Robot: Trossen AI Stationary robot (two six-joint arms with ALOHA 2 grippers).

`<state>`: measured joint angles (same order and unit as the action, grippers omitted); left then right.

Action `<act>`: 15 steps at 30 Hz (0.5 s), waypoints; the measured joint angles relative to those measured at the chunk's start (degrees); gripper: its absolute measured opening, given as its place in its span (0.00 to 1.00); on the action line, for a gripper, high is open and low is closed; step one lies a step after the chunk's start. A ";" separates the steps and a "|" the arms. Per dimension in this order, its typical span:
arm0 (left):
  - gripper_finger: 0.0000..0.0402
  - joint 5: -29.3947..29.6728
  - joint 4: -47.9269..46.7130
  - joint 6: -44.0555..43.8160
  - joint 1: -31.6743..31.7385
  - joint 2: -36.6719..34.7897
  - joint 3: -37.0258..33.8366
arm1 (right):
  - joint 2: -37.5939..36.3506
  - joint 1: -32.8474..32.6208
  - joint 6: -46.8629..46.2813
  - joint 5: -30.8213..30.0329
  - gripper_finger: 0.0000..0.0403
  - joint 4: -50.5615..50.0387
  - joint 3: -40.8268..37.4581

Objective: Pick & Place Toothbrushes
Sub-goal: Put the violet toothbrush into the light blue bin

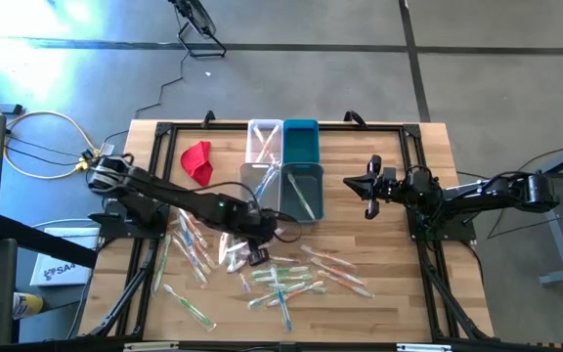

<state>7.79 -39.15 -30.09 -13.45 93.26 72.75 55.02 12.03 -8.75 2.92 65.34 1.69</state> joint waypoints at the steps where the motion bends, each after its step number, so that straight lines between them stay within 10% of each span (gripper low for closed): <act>1: 0.04 0.99 -0.03 0.14 0.00 -1.11 0.00 | 0.01 -0.01 0.00 0.00 0.00 0.00 0.00; 15: 0.03 17.70 5.86 9.86 -0.02 -14.15 0.06 | 0.01 -0.02 0.00 0.02 0.00 -0.11 0.00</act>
<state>25.49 -33.29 -20.23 -13.47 79.11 72.81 55.02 12.01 -8.75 2.94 65.23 1.69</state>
